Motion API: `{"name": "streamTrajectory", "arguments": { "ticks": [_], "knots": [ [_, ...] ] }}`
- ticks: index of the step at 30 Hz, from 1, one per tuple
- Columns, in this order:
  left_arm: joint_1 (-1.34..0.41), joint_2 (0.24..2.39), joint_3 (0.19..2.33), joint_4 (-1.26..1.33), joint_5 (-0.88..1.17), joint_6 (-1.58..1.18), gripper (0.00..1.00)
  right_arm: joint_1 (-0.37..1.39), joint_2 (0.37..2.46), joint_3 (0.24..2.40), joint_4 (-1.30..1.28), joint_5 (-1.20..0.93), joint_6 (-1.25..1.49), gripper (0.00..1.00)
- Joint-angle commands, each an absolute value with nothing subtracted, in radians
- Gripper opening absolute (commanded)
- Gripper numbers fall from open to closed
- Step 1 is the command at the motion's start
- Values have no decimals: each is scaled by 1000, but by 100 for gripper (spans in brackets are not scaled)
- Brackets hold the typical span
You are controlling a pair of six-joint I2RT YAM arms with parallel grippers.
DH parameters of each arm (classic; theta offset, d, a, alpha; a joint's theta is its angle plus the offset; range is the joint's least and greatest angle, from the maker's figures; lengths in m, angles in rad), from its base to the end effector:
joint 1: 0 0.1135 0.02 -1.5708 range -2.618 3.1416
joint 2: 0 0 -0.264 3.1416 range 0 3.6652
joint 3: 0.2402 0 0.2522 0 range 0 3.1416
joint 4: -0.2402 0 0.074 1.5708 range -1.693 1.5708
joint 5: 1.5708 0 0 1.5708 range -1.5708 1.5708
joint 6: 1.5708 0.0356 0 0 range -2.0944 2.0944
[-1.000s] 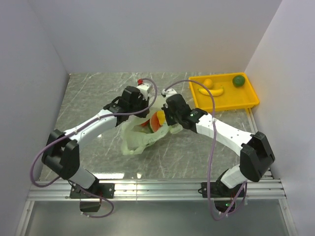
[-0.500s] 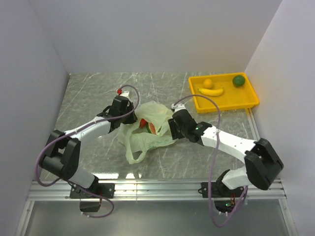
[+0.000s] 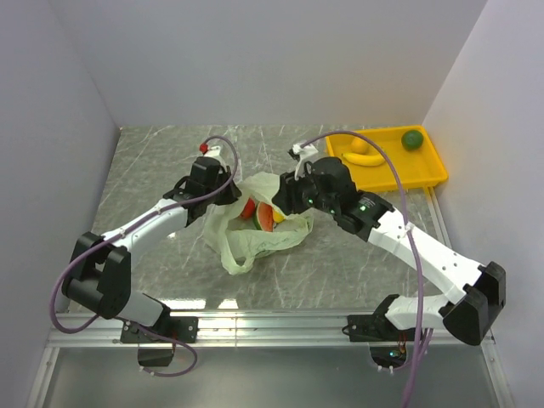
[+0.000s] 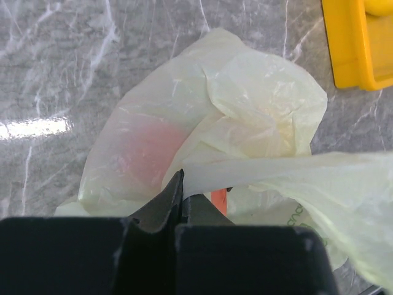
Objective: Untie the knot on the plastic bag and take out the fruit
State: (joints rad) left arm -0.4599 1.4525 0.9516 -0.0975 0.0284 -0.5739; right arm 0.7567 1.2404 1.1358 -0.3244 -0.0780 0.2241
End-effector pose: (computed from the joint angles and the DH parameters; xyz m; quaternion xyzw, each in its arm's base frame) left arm 0.2890 -0.1443 0.2489 -0.0437 0.8830 -0.2418 0.4000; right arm 0.2045 0.1969 0.3518 -0.2416 0.8056 0.2833 0.4609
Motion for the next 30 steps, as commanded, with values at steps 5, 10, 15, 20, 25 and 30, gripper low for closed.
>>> {"name": "streamTrajectory", "arguments": {
  "ticks": [5, 10, 15, 20, 25, 30],
  "knots": [
    [-465, 1416, 1002, -135, -69, -581, 0, 782, 1419, 1242, -298, -236, 236, 44],
    [-465, 1402, 992, -162, -146, -554, 1, 785, 1601, 1299, -239, -313, 259, 43],
    [-465, 1402, 976, -152, -190, -538, 0, 787, 1756, 1359, -198, -247, 275, 44],
    [-465, 1439, 973, -153, -235, -540, 1, 787, 1847, 1381, -132, -123, 313, 59],
    [-465, 1483, 951, -149, -261, -548, 1, 787, 1896, 1378, -31, -51, 360, 82],
    [-456, 1531, 925, -147, -273, -580, 1, 787, 1963, 1420, -2, -77, 365, 82]
  ]
}}
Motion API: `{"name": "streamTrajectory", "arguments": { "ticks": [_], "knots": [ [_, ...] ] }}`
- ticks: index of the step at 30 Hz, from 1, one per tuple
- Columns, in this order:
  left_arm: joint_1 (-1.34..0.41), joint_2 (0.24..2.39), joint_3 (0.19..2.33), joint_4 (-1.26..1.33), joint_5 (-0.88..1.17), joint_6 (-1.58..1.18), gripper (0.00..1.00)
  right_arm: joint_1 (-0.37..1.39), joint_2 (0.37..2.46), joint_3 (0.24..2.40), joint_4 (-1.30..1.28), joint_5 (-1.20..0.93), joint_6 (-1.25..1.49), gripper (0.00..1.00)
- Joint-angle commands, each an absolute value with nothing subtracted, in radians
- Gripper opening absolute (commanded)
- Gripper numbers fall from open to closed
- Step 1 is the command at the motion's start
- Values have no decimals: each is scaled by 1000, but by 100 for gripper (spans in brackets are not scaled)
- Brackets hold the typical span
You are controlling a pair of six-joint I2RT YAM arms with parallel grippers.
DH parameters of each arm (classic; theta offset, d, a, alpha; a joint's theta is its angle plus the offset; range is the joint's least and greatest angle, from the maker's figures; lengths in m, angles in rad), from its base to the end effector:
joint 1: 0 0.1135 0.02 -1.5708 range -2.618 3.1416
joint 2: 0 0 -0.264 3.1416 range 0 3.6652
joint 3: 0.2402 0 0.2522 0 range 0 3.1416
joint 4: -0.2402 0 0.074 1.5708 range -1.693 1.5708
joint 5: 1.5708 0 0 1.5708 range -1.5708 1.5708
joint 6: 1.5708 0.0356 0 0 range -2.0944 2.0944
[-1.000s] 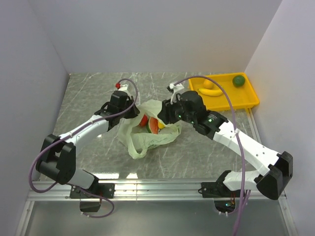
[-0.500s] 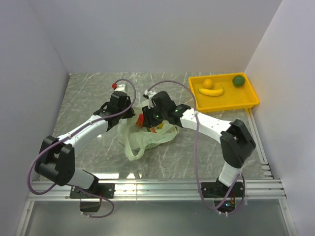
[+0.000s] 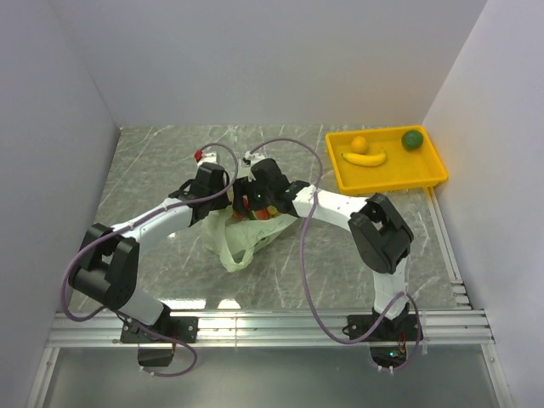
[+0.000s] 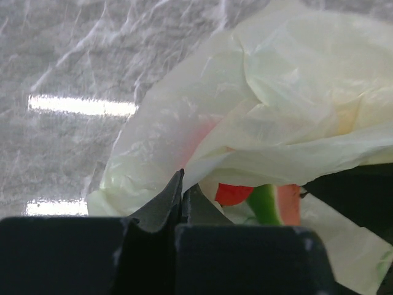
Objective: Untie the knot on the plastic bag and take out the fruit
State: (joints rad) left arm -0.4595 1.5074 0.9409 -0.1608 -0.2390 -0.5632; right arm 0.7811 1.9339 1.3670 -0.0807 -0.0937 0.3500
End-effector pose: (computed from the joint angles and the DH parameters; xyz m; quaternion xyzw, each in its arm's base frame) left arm 0.2935 -0.1358 0.2239 -0.0957 0.9021 -0.1040 0.4077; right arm 0.3101 0.3121 0.2133 -0.2117 0.8692 0.2738 0.3532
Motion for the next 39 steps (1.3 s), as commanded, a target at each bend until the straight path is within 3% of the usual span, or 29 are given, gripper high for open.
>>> {"name": "streamTrajectory", "arguments": {
  "ticks": [1, 11, 21, 32, 37, 39],
  "knots": [
    [-451, 1535, 922, -143, -272, -584, 0, 787, 1985, 1428, -2, -86, 364, 82],
    [-413, 1646, 890, -101, -193, -632, 1, 801, 2086, 1505, 25, -86, 371, 82],
    [-394, 1621, 862, -90, -181, -673, 1, 801, 2166, 1591, -15, -121, 402, 82],
    [-394, 1497, 856, -150, -175, -719, 0, 859, 1700, 1246, -192, -54, 290, 80],
    [-394, 1463, 838, -160, -166, -750, 1, 919, 1617, 1166, -233, -25, 275, 79],
    [-394, 1459, 831, -156, -160, -756, 0, 945, 1621, 1137, -244, -5, 279, 75]
  ]
}}
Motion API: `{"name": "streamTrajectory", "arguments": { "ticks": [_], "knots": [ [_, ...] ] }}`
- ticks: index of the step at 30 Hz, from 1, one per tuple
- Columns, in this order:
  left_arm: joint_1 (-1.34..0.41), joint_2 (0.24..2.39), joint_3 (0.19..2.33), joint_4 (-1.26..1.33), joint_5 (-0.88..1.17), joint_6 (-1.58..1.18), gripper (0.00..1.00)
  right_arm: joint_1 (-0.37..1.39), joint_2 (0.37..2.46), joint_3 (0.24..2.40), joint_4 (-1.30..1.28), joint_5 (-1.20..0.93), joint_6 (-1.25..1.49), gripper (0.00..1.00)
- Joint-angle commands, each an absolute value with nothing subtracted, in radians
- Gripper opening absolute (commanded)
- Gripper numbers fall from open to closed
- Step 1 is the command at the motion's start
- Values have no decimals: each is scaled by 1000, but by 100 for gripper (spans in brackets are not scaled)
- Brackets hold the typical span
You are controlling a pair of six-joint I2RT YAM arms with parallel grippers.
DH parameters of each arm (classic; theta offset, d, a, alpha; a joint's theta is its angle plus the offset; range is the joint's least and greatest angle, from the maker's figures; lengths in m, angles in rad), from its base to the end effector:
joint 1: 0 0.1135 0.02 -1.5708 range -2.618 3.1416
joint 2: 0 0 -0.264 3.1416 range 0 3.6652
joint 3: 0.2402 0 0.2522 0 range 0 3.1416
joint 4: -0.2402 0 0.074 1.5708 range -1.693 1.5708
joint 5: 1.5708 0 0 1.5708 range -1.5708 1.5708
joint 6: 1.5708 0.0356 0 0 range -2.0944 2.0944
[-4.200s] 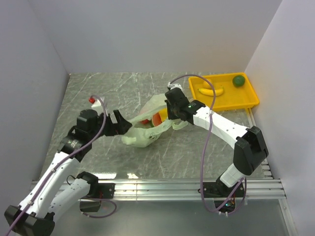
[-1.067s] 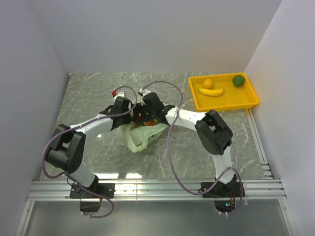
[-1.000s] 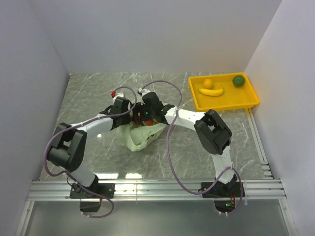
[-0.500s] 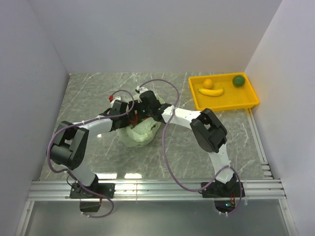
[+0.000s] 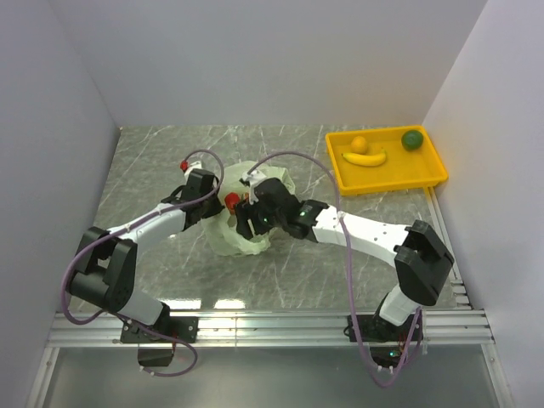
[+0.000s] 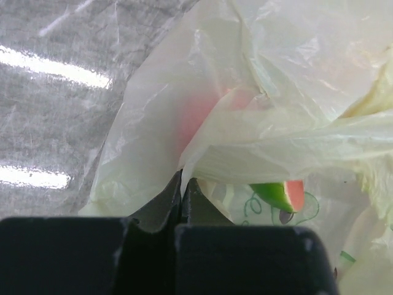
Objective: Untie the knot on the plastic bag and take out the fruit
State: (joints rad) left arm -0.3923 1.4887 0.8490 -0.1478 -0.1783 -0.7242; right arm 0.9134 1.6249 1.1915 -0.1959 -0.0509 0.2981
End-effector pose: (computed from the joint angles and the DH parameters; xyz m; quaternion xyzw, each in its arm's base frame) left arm 0.2867 -0.1118 0.2013 -0.1856 0.9024 -0.1316 0.3661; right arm 0.2249 0.2943 0.2642 -0.2808 0.8456 0.2768 0.3598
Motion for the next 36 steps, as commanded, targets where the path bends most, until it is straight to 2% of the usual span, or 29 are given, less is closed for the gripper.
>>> {"name": "streamTrajectory", "arguments": {
  "ticks": [1, 2, 4, 5, 8, 11, 18, 19, 22, 23, 24, 25, 29, 32, 36],
  "knots": [
    [-394, 1456, 824, -153, -158, -764, 0, 956, 1626, 1126, -245, -2, 281, 71],
    [-394, 1457, 821, -150, -153, -768, 1, 971, 1634, 1112, -242, -2, 281, 59],
    [-394, 1454, 815, -147, -149, -779, 1, 1011, 1641, 1072, -232, 32, 288, 42],
    [-394, 1453, 812, -147, -146, -782, 0, 1023, 1650, 1060, -235, 35, 291, 30],
    [-394, 1440, 798, -147, -146, -790, 0, 1057, 1669, 1011, -230, 23, 308, 12],
    [-394, 1425, 782, -146, -144, -790, 1, 1063, 1684, 965, -215, 6, 334, 4],
    [-394, 1388, 730, -123, -104, -811, 1, 1063, 1714, 942, -198, 3, 362, 2],
    [-394, 1376, 724, -118, -98, -813, 0, 1063, 1683, 940, -204, 3, 357, 2],
    [-394, 1359, 701, -107, -86, -819, 1, 1063, 1600, 954, -258, 32, 330, 11],
    [-394, 1356, 696, -104, -84, -818, 1, 1065, 1576, 962, -279, 43, 319, 24],
    [-394, 1353, 692, -103, -83, -816, 0, 1065, 1554, 985, -319, 60, 308, 32],
    [-394, 1347, 683, -101, -81, -813, 1, 1063, 1514, 1000, -339, 66, 289, 47],
    [-394, 1328, 660, -87, -71, -801, 0, 1057, 1463, 1094, -435, 104, 227, 70],
    [-394, 1307, 644, -78, -66, -787, 1, 1031, 1482, 1189, -492, 120, 190, 75],
    [-394, 1292, 641, -81, -60, -773, 1, 999, 1534, 1302, -499, 95, 155, 76]
  ]
}}
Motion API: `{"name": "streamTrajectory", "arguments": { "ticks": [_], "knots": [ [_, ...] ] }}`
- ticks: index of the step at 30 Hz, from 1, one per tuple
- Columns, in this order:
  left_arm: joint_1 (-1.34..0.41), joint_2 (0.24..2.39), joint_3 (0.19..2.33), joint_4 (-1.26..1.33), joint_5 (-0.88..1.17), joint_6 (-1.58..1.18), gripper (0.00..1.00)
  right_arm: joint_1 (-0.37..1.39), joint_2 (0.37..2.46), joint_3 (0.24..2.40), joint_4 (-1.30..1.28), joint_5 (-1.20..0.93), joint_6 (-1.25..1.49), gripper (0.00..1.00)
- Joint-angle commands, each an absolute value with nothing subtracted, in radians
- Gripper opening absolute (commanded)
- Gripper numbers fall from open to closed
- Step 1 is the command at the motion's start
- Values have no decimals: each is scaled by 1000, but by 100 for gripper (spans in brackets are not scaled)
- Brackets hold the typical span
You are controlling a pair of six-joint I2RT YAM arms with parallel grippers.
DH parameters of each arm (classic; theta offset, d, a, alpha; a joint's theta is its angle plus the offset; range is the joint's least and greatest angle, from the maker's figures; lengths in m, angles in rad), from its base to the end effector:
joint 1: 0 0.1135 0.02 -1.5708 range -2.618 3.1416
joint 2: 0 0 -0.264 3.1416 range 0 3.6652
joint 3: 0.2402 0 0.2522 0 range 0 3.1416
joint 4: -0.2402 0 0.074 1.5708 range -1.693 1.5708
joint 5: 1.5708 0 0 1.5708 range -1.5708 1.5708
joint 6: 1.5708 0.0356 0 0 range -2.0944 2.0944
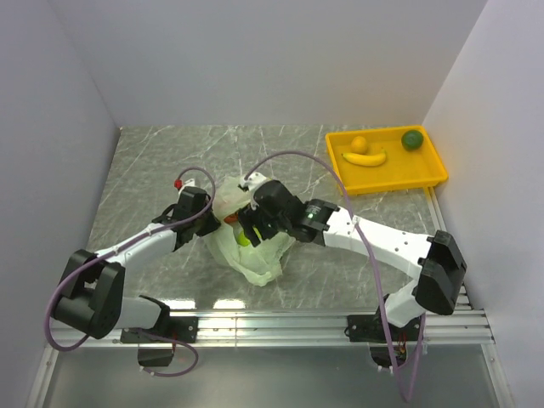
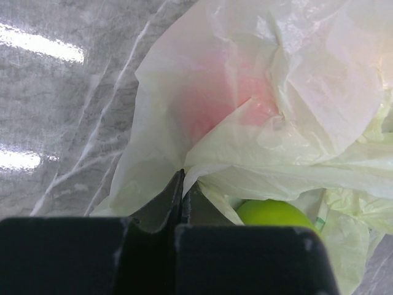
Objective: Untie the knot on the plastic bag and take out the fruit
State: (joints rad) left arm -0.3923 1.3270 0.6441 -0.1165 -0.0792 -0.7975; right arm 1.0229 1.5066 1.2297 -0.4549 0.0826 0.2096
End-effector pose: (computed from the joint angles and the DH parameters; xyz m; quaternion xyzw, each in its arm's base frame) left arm 0.2418 -0.0970 0.1832 -0.2009 0.9039 -0.1803 0.3319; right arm 0.1778 0.2857 0.2945 -0.3455 0.8448 0.2044 0.3539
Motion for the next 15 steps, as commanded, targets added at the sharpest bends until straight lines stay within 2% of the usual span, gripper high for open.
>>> {"name": "streamTrajectory", "arguments": {
  "ticks": [1, 5, 10, 15],
  "knots": [
    [-394, 1289, 641, -78, -57, -769, 1, 993, 1567, 1318, -494, 91, 144, 76],
    [-394, 1290, 647, -75, -45, -769, 1, 960, 1675, 1365, -462, 49, 153, 82],
    [-394, 1304, 658, -78, -32, -762, 1, 957, 1781, 1384, -428, 3, 163, 84],
    [-394, 1302, 649, -69, -23, -767, 1, 959, 1802, 1296, -365, -25, 193, 89]
  ]
}}
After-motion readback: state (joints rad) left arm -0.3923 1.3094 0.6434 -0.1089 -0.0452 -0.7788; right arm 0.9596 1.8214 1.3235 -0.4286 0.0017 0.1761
